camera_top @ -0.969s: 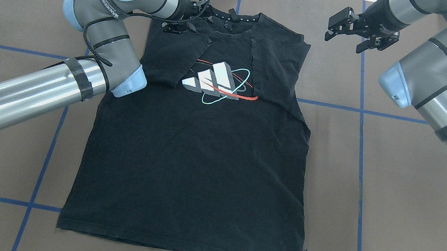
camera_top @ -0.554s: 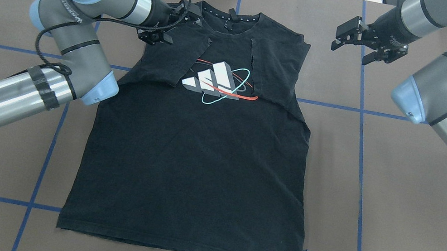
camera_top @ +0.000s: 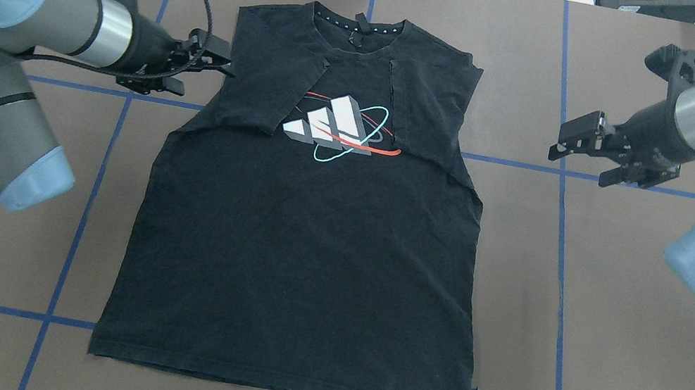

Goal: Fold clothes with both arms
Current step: 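Withdraw the left gripper while the right gripper moves to a hem corner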

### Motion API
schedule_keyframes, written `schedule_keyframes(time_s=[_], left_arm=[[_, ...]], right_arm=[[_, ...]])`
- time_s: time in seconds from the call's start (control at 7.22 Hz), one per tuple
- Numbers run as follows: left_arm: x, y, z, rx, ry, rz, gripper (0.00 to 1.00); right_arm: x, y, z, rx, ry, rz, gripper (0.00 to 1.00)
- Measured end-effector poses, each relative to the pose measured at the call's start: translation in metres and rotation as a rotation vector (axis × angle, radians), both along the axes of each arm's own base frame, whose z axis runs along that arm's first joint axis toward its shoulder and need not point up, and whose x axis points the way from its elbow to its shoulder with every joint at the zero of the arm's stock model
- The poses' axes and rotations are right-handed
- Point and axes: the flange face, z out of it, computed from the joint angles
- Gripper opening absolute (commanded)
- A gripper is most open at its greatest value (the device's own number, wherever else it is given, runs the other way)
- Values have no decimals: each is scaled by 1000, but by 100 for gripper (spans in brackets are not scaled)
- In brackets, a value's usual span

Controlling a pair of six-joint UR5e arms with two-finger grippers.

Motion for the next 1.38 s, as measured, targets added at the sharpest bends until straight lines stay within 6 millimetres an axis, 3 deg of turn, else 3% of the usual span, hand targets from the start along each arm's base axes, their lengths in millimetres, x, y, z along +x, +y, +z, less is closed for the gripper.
schedule_keyframes(time_s=[0.28, 0.69, 0.97, 1.25, 1.38], left_arm=[[-32, 33, 13, 42, -27, 19, 100], [-43, 43, 24, 66, -50, 22, 100], [-48, 48, 23, 76, -48, 20, 100], [-52, 52, 17, 86, -41, 16, 100], [-52, 52, 17, 88, -40, 15, 100]], right_arm=[[-47, 81, -6, -34, 32, -50, 100], [-115, 184, -5, -46, 84, -142, 100], [-144, 230, 5, -44, 116, -219, 95], [-162, 255, 20, -53, 148, -277, 88], [-170, 261, 26, -60, 162, -297, 80]])
